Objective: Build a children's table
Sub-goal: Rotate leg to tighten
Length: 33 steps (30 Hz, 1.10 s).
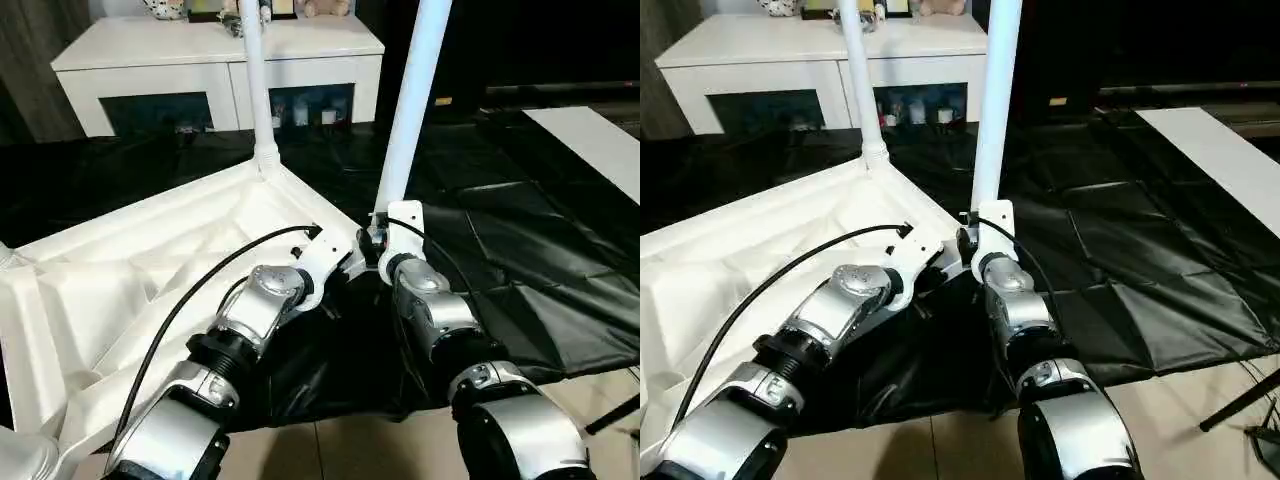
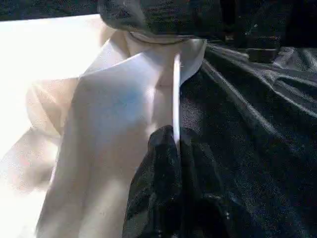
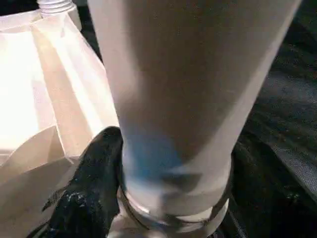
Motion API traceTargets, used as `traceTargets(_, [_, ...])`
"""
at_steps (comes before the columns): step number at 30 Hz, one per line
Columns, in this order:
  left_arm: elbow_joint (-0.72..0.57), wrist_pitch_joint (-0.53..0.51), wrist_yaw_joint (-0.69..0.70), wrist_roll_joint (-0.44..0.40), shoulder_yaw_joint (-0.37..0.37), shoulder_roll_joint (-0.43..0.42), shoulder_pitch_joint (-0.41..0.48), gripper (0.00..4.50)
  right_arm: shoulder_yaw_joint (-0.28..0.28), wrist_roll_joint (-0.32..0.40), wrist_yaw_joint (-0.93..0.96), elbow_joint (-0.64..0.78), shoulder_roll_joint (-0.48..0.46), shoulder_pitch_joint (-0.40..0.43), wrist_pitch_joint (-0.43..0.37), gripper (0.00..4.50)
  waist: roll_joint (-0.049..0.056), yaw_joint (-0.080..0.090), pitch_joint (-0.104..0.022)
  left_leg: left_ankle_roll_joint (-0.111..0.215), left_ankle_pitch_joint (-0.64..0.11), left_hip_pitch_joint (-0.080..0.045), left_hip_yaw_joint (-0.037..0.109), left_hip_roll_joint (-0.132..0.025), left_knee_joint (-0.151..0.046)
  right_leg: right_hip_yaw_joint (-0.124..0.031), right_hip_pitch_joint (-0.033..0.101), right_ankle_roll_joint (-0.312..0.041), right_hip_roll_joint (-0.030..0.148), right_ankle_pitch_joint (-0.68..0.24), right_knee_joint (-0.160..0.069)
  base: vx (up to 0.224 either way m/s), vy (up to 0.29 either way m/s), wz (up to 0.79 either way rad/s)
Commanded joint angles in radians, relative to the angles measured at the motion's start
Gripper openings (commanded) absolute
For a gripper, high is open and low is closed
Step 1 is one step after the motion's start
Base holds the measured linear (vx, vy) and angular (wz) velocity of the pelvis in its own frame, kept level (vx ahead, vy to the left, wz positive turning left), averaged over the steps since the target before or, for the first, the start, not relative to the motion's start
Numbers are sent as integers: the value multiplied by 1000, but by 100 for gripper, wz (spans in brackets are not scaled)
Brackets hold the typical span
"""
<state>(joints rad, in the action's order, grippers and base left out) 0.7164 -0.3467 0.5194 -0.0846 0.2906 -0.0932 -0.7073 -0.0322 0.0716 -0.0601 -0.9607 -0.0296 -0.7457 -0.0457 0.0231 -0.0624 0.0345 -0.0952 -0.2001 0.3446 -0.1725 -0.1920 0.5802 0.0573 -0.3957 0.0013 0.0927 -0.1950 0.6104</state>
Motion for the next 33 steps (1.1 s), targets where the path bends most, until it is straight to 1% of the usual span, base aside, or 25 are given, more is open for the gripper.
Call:
traceTargets(1, [24, 58, -37, -8, -46, -49, 22, 0, 37, 18, -109, 29, -27, 17, 13, 343, -20, -4, -50, 53, -215, 16, 6, -19, -73, -35, 44, -158, 47, -257, -83, 0, 0, 0])
traceTargets(2, [24, 58, -37, -8, -46, -49, 22, 0, 37, 18, -109, 29, -27, 17, 13, 362, -18, 4, -54, 58, -178, 29, 12, -20, -75, -31, 55, -162, 48, -221, -76, 0, 0, 0])
traceTargets(3, [20, 67, -20, -6, -43, -55, 26, 0, 42, 18, -125, 37, -18, 17, 19, 374, -16, 8, -55, 58, -154, 29, 12, -19, -72, -27, 54, -171, 47, -197, -75, 0, 0, 0])
traceTargets(4, [-2, 89, 21, -3, -34, -71, 41, 0, 55, 27, -190, 72, 6, 28, 14, 382, -21, 7, -53, 68, -160, 20, 7, -19, -67, -28, 47, -188, 47, -188, -80, 0, 0, 0])
traceTargets(5, [-69, 131, 131, 18, -16, -108, 83, 0, 86, 44, -340, 154, 62, 63, -10, 386, -21, 7, -52, 72, -162, 19, 5, -21, -66, -30, 45, -197, 48, -184, -78, 0, 0, 0])
traceTargets(6, [-101, 142, 179, 28, -8, -124, 102, 0, 101, 50, -403, 191, 89, 80, -24, 394, -25, 1, -56, 95, -133, 26, 8, -23, -63, -29, 59, -206, 49, -138, -70, 0, 0, 0])
traceTargets(7, [-154, 157, 251, 45, 5, -151, 134, 0, 128, 54, -494, 248, 139, 109, -35, 406, -23, 1, -58, 105, -107, 24, 6, -25, -61, -31, 55, -214, 49, -100, -66, 50, -10, 0])
traceTargets(8, [-164, 159, 264, 49, 7, -157, 140, 0, 134, 52, -511, 257, 150, 115, -35, 418, -20, -3, -59, 127, -75, 22, 4, -27, -56, -31, 52, -235, 46, -33, -59, 50, -10, 0])
traceTargets(9, [-220, 160, 332, 71, 19, -187, 172, 0, 165, 47, -603, 302, 210, 144, -32, 423, -17, -8, -60, 138, -59, 18, 1, -26, -53, -30, 49, -257, 44, 7, -54, 0, 0, 0])
traceTargets(10, [-250, 155, 364, 83, 27, -206, 188, 0, 175, 41, -650, 319, 243, 157, -25, 427, -20, -10, -61, 147, -42, 19, 0, -28, -51, -30, 52, -269, 44, 38, -49, 0, 0, 0])
traceTargets(11, [-254, 154, 368, 84, 28, -209, 190, 0, 177, 39, -656, 321, 247, 158, -23, 436, -18, -9, -59, 153, -44, 21, -2, -27, -51, -31, 49, -274, 44, 39, -49, 0, 0, 0])
traceTargets(12, [-283, 148, 399, 93, 37, -232, 206, 0, 185, 27, -712, 335, 284, 171, -10, 444, -16, -11, -59, 151, -54, 14, -3, -29, -51, -29, 46, -283, 44, 25, -51, 0, 0, 0])
traceTargets(13, [-283, 148, 399, 93, 37, -232, 206, 0, 185, 27, -712, 335, 284, 171, -10, 444, -16, -11, -60, 151, -51, 16, -3, -30, -50, -30, 47, -288, 45, 27, -48, 0, 0, 0])
traceTargets(14, [-328, 144, 453, 105, 47, -267, 228, 0, 193, 28, -788, 361, 333, 186, 11, 444, -15, -12, -57, 146, -59, 14, -3, -32, -52, -30, 43, -293, 44, 11, -50, 0, 0, 0])
traceTargets(15, [-350, 142, 479, 111, 51, -282, 238, 0, 196, 38, -827, 377, 354, 194, 10, 444, -16, -18, -58, 142, -64, 11, -3, -34, -51, -31, 44, -293, 45, 9, -49, 0, 0, 0])
traceTargets(16, [-368, 136, 499, 119, 52, -293, 245, 0, 199, 46, -858, 389, 369, 199, 6, 444, -17, -20, -57, 143, -66, 10, -4, -34, -50, -31, 44, -294, 43, 12, -48, 0, 0, 0])
traceTargets(17, [-384, 130, 517, 127, 53, -301, 251, 0, 203, 58, -893, 400, 381, 204, -6, 444, -16, -24, -56, 142, -78, 11, -5, -35, -50, -31, 42, -295, 42, 6, -47, 0, 0, 0])
traceTargets(19, [-408, 123, 543, 133, 49, -311, 260, 0, 216, 73, -945, 423, 400, 213, -21, 444, -15, -25, -53, 128, -111, 10, -5, -35, -54, -31, 41, -290, 42, -38, -52, 0, 0, 0])
traceTargets(20, [-420, 117, 554, 137, 47, -315, 263, 0, 228, 75, -973, 433, 409, 217, -22, 444, -18, -26, -51, 117, -127, 9, -5, -36, -55, -32, 41, -284, 43, -60, -54, 0, 0, 0])
traceTargets(21, [-432, 110, 565, 141, 46, -319, 265, 0, 244, 76, -1007, 441, 416, 218, -23, 444, -18, -25, -50, 107, -142, 9, -4, -36, -57, -33, 40, -278, 43, -82, -56, 0, 0, 0])
traceTargets(23, [-435, 108, 568, 141, 44, -320, 263, 0, 251, 67, -1019, 438, 417, 215, -18, 444, -21, -24, -50, 99, -149, 12, -4, -35, -58, -34, 42, -270, 45, -100, -58, 0, 0, 0])
traceTargets(25, [-438, 105, 568, 142, 44, -322, 263, 0, 255, 59, -1023, 431, 416, 210, -11, 444, -21, -24, -50, 91, -147, 11, -4, -33, -57, -35, 40, -263, 45, -110, -58, 0, 0, 0])
traceTargets(28, [-445, 97, 566, 143, 42, -325, 263, 0, 260, 37, -1026, 394, 406, 189, 10, 410, -24, -25, -53, 94, -110, 13, -4, -31, -54, -34, 42, -267, 44, -67, -53, 0, 0, 0])
traceTargets(31, [-450, 90, 567, 138, 36, -325, 265, 0, 264, 34, -1032, 381, 406, 183, 15, 373, -23, -26, -55, 107, -86, 13, -4, -31, -51, -34, 43, -276, 44, -36, -49, 0, 0, 0])
traceTargets(33, [-448, 89, 566, 134, 33, -326, 264, 0, 263, 32, -1032, 369, 402, 179, 20, 366, -24, -26, -54, 114, -80, 14, -4, -30, -50, -33, 44, -279, 43, -27, -48, 0, 0, 0])
